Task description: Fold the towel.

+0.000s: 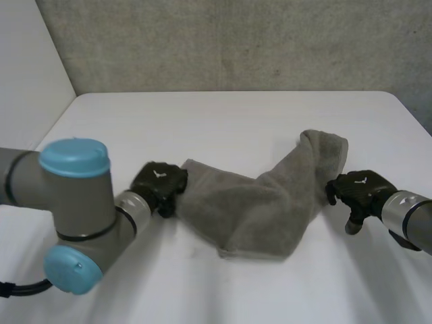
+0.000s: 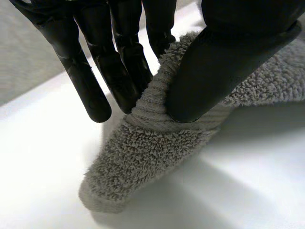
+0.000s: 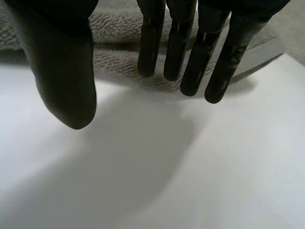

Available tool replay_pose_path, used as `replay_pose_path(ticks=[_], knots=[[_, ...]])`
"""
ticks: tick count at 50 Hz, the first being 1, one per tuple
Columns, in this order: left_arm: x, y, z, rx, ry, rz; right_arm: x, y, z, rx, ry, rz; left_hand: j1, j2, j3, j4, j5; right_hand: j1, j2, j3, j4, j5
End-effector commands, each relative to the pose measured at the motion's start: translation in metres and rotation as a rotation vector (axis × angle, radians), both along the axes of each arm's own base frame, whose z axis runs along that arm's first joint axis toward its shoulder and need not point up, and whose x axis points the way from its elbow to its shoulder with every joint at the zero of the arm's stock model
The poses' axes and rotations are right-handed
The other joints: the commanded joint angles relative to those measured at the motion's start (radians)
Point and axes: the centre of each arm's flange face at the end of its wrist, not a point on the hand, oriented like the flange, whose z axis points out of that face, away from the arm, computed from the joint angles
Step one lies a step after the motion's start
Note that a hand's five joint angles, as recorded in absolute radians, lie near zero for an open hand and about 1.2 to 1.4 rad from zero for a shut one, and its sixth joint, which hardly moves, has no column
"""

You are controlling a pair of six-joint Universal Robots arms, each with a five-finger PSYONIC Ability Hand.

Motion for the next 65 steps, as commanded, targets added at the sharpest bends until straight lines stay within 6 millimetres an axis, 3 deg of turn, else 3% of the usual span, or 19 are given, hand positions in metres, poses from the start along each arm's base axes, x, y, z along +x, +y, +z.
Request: replay_pose_path(ticks=[1, 10, 18, 36, 47, 65], knots=[[0.026, -0.022, 0.023, -0.044, 0.024, 0.091, 0.014, 0.016, -0.002, 0.064, -0.069, 0.090, 0.227, 0.182, 0.187, 0.182, 0.205, -0.180, -0.195, -0.188, -0.184, -0.169], [0.050, -0.032, 0.030, -0.035, 0.025, 0.164, 0.041, 0.030, -0.016, 0.099, -0.118, 0.159, 0.227, 0.182, 0.187, 0.182, 0.205, -0.233, -0.248, -0.241, -0.237, -0.222], [0.064, -0.037, 0.027, -0.018, 0.021, 0.202, 0.059, 0.038, -0.014, 0.063, -0.143, 0.199, 0.227, 0.182, 0.187, 0.182, 0.205, -0.230, -0.245, -0.238, -0.234, -0.219], [0.064, -0.032, 0.022, 0.001, 0.015, 0.198, 0.082, 0.027, -0.024, 0.022, -0.142, 0.208, 0.227, 0.182, 0.187, 0.182, 0.205, -0.183, -0.198, -0.191, -0.187, -0.172], [0.063, -0.031, 0.021, 0.004, 0.014, 0.193, 0.089, 0.018, -0.028, 0.015, -0.144, 0.218, 0.227, 0.182, 0.187, 0.182, 0.205, 0.102, 0.087, 0.093, 0.097, 0.112], [0.063, -0.031, 0.021, 0.004, 0.014, 0.192, 0.095, 0.005, -0.035, -0.004, -0.146, 0.222, 0.227, 0.182, 0.187, 0.182, 0.205, 0.237, 0.222, 0.229, 0.233, 0.247]])
